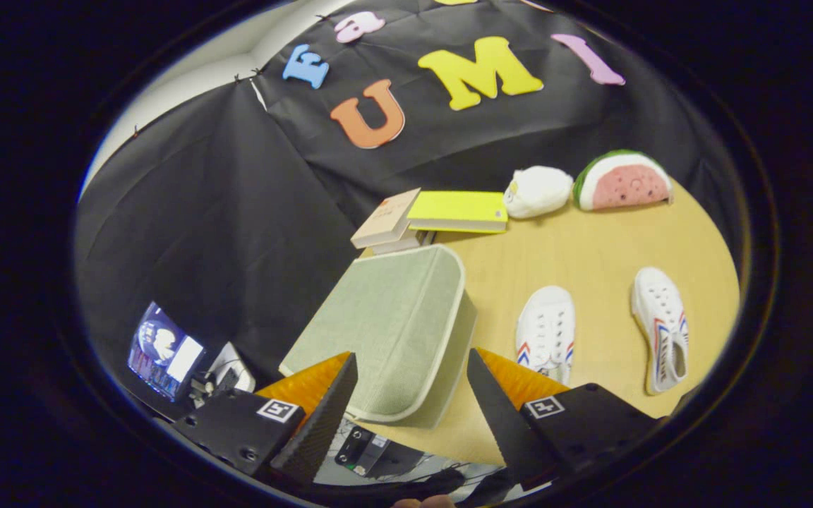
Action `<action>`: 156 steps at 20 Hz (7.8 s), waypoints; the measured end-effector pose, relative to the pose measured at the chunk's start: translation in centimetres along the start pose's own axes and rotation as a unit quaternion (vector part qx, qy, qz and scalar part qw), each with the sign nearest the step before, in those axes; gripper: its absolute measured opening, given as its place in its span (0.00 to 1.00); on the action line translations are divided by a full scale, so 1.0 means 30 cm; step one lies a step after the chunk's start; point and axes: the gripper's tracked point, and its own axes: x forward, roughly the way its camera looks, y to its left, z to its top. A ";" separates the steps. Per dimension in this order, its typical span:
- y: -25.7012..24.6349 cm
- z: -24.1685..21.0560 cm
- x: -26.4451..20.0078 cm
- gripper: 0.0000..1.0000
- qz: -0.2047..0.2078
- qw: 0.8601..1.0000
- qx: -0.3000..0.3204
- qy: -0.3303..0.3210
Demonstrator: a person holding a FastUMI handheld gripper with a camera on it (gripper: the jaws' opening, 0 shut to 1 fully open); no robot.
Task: Open the storage box then place both shoes into the box .Put the left shoe in first, then the right shoe, with the right side of both shoes facing outward in a uniform manner.
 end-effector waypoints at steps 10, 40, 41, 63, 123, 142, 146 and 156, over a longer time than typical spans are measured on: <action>-0.007 -0.062 0.178 1.00 0.155 0.974 0.111 0.119; 0.605 0.338 -0.059 0.05 0.213 0.976 0.001 0.042; 0.685 0.341 -0.024 0.05 0.216 0.975 -0.015 0.042; 0.803 0.329 0.181 0.94 0.012 0.990 -0.121 -0.071; -0.513 -0.081 0.147 0.06 -0.178 0.954 0.152 0.189; 0.256 0.237 0.045 0.06 -0.128 0.980 0.145 0.036; 0.357 0.186 0.205 0.06 -0.119 0.982 0.133 0.067; 0.310 0.037 0.490 0.06 -0.157 0.970 0.128 0.133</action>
